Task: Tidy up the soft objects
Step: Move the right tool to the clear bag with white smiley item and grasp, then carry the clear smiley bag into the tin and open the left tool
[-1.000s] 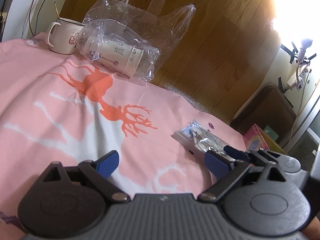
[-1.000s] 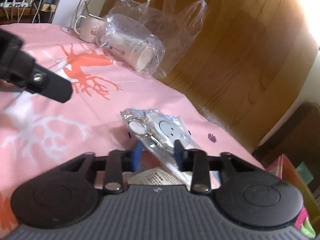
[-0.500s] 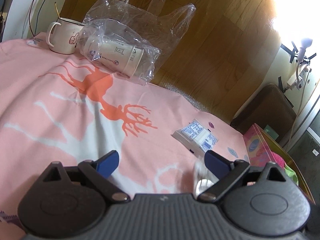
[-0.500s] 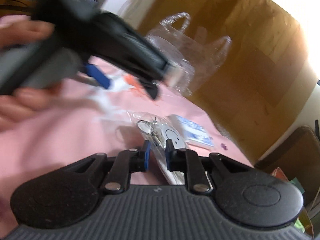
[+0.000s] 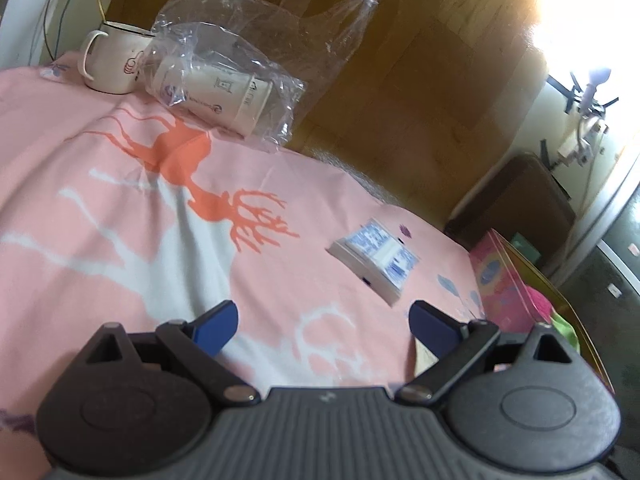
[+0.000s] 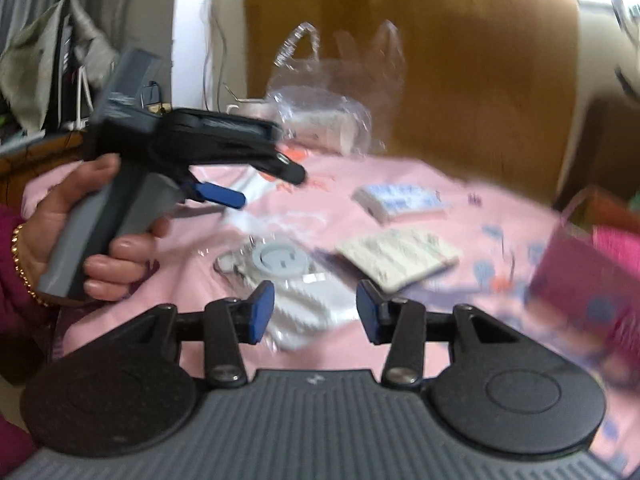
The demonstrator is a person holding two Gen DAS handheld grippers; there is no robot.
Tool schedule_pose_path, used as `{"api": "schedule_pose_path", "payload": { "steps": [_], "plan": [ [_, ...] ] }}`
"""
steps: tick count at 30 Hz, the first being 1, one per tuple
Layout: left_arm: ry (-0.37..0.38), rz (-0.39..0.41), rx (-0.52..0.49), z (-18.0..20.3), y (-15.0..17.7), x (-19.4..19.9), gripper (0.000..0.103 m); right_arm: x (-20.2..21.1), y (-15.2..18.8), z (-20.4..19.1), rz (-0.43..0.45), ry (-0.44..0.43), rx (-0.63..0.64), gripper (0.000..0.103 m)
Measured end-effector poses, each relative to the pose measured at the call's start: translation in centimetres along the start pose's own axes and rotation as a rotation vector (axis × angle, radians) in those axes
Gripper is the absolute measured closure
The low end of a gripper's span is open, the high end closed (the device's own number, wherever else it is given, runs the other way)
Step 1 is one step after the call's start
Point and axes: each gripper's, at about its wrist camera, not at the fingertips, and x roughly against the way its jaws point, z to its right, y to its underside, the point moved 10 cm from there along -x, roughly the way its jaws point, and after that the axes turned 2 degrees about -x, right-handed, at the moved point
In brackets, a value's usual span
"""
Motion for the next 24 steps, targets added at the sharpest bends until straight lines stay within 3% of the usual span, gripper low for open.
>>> {"api": "schedule_pose_path", "payload": {
  "steps": [5, 8, 13, 15, 17, 19, 24],
  "plan": [
    [0.047, -0.051, -0.049, 0.9, 1.2, 2.2, 0.006, 0.0, 1.4, -0.3, -0.017, -0.02, -0.032, 0.042],
    [0.071, -0.12, -0.098, 1.7, 2.9, 2.7, 0.002, -0.2, 1.4, -0.7, -0.024, -0.024, -0.023, 0.039],
    [0.077, -0.156, -0.219, 3.8, 5.1, 3.1, 0.002, -1.4, 2.0, -1.5, -0.067, -0.053, -0.008, 0.036],
    [0.073, -0.149, -0.254, 4.7, 5.7, 2.8, 0.002, -1.5, 1.8, -1.5, -0.066, -0.05, -0.02, 0.037],
    [0.076, -0.146, -0.275, 5.5, 6.1, 2.4, 0.004, -1.4, 1.8, -1.5, -0.056, -0.038, -0.026, 0.048],
    [0.122, -0.157, -0.261, 6.6, 6.6, 2.5, 0.005, -1.2, 1.8, -0.8, -0.047, -0.013, -0.038, 0.051],
    [0.103, -0.135, -0.246, 7.4, 7.1, 2.7, 0.02, 0.0, 1.7, 0.1, -0.005, 0.025, -0.06, 0.056]
  ]
}}
